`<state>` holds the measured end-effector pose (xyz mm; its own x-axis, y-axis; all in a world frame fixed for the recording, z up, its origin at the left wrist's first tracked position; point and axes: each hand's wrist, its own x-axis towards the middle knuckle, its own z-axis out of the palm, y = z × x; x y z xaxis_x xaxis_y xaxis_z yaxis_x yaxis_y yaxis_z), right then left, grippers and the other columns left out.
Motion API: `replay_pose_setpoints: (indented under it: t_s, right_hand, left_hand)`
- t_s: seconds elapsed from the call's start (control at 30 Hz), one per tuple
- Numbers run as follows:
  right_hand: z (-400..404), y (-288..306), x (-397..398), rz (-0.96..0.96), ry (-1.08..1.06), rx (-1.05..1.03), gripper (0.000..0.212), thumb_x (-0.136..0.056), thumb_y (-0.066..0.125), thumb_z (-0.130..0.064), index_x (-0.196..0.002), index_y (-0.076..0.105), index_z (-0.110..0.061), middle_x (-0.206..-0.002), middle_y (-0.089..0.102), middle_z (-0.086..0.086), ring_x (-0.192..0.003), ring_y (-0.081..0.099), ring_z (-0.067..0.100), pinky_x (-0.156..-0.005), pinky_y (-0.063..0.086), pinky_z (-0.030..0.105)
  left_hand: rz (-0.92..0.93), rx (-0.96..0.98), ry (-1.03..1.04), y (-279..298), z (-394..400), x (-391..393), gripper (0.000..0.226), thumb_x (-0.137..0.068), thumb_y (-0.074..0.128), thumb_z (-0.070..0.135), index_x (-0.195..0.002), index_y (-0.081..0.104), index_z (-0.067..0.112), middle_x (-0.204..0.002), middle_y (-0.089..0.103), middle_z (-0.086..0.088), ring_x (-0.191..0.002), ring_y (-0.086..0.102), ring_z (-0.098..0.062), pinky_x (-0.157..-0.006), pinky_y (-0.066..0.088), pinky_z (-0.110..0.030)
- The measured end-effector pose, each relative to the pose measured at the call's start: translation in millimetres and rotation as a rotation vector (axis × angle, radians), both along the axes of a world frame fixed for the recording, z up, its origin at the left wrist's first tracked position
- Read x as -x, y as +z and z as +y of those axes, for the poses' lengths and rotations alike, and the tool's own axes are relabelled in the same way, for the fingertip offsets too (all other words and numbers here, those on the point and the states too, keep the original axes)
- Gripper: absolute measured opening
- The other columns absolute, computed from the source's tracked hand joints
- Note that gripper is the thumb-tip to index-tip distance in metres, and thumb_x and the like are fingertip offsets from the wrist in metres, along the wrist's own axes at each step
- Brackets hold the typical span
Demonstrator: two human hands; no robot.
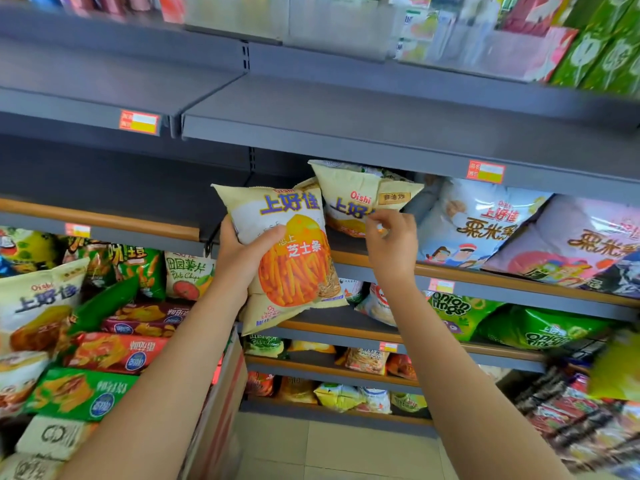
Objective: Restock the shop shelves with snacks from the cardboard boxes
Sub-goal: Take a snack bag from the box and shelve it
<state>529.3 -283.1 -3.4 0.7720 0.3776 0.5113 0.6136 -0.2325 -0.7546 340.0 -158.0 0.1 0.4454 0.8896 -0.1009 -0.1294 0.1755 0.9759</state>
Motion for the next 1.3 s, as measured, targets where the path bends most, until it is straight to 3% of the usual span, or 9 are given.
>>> replay_pose_setpoints:
  t_s: [0.13,0.33,0.5,0.73,0.83,0.93,1.03,1.13,1.3]
  right_hand:
    - [10.7,-16.6,-4.9,-0.152,0.072,0.257,0.051,-0.093,0.058,-0.010,-0.142,0.051,-0.023,-0.143,0.039,0.017,-0.127,0.046,0.033,-0.081,0.041,0.030]
    - [33.3,-11.1,-28.0,-0.100,0.066,0.498,0.062,-0.095,0.054,-0.020,-0.151,0.037,-0.037,-0.158,0.016,0.016,-0.142,0.026,0.040,-0.101,0.045,0.053]
    - [47.4,2.8,-44.0,0.029,0.086,0.422,0.052,-0.098,0.052,-0.051,-0.147,0.044,-0.038,-0.155,0.024,0.011,-0.140,0.029,0.037,-0.110,0.034,0.047]
    - [45.8,12.4,-49.5,0.391,0.233,0.142,0.054,-0.094,0.050,-0.062,-0.141,0.054,-0.035,-0.155,0.027,0.004,-0.142,0.033,0.018,-0.117,0.027,0.033]
    - [39.8,14.1,-50.5,0.411,0.280,0.093,0.065,-0.083,0.043,-0.081,-0.130,0.062,-0.040,-0.149,0.043,0.003,-0.140,0.039,0.017,-0.120,0.029,0.042]
    - [22.8,20.7,-47.5,0.503,0.395,0.115,0.035,-0.096,0.038,-0.068,-0.107,0.062,-0.045,-0.122,0.060,-0.017,-0.124,0.049,0.008,-0.116,0.034,0.043]
    - [7.5,24.1,-47.9,0.648,0.559,0.180,0.051,-0.088,0.049,-0.072,-0.120,0.064,-0.034,-0.116,0.071,-0.013,-0.108,0.067,0.007,-0.100,0.052,0.036]
    - [1.3,26.3,-51.8,0.664,0.575,0.108,0.059,-0.086,0.070,-0.051,-0.134,0.055,-0.022,-0.120,0.071,-0.003,-0.103,0.071,0.010,-0.086,0.058,0.028]
    - [2.9,20.0,-69.6,0.595,0.483,-0.028,0.061,-0.080,0.082,-0.033,-0.134,0.054,-0.021,-0.119,0.071,-0.003,-0.107,0.069,0.013,-0.094,0.057,0.040]
  left_hand:
    - [0.016,-0.021,-0.019,-4.4,11.0,-6.2,0.073,-0.068,0.090,0.034,-0.127,0.047,0.041,-0.123,0.063,0.008,-0.106,0.067,-0.014,-0.079,0.059,-0.038]
    - [-0.010,-0.028,-0.026,-4.9,23.0,-17.6,0.073,-0.072,0.088,0.030,-0.131,0.046,0.037,-0.120,0.065,0.008,-0.103,0.069,-0.014,-0.083,0.059,-0.041]
    - [-0.018,-0.002,-0.026,4.4,31.9,-23.6,0.082,-0.062,0.089,0.039,-0.132,0.046,0.038,-0.119,0.067,0.009,-0.102,0.070,-0.015,-0.082,0.059,-0.041]
    - [-0.024,0.106,-0.173,18.4,47.9,-47.1,0.082,-0.064,0.088,0.040,-0.135,0.050,0.021,-0.117,0.071,-0.004,-0.091,0.075,-0.019,-0.064,0.059,-0.034]
    - [-0.024,0.112,-0.240,20.5,47.9,-65.1,0.084,-0.062,0.089,0.036,-0.134,0.049,0.020,-0.113,0.073,-0.005,-0.090,0.075,-0.021,-0.066,0.059,-0.036]
    - [-0.033,0.100,-0.295,24.0,46.8,-84.4,0.077,-0.066,0.087,0.031,-0.132,0.049,0.020,-0.110,0.073,-0.005,-0.087,0.075,-0.019,-0.066,0.059,-0.035]
    - [-0.069,0.051,-0.341,31.3,44.9,-104.6,0.067,-0.066,0.084,0.028,-0.126,0.052,0.024,-0.109,0.073,-0.005,-0.089,0.075,-0.020,-0.065,0.060,-0.034]
    - [-0.086,-0.049,-0.415,36.7,43.0,-123.9,0.065,-0.070,0.084,0.026,-0.128,0.057,0.022,-0.114,0.073,-0.004,-0.099,0.073,-0.021,-0.077,0.060,-0.037]
    - [-0.031,-0.188,-0.389,33.7,47.7,-138.0,0.056,-0.072,0.083,0.035,-0.124,0.063,0.028,-0.124,0.068,0.005,-0.112,0.066,-0.013,-0.090,0.053,-0.033]
